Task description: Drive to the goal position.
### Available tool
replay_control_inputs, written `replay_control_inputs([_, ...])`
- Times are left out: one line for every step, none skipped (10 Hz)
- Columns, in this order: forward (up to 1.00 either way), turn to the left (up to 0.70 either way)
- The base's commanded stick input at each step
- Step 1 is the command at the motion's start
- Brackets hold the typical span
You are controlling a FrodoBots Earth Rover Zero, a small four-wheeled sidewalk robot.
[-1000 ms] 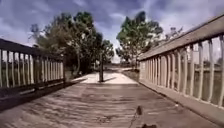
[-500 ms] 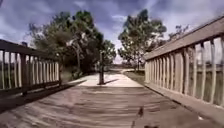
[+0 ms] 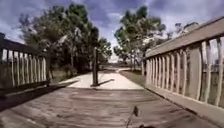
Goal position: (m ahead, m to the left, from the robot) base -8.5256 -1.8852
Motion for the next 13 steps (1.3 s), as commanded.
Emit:
replay_control_inputs([0.98, 0.00])
replay_control_inputs([0.98, 0.00])
replay_control_inputs([0.98, 0.00])
replay_control_inputs([0.98, 0.00])
replay_control_inputs([0.98, 0.00])
replay_control_inputs([0.98, 0.00])
replay_control_inputs([0.98, 0.00])
replay_control_inputs([0.99, 0.00])
replay_control_inputs([0.99, 0.00])
replay_control_inputs([0.99, 0.00])
replay_control_inputs([0.99, 0.00])
replay_control_inputs([0.99, 0.00])
replay_control_inputs([0.99, 0.00])
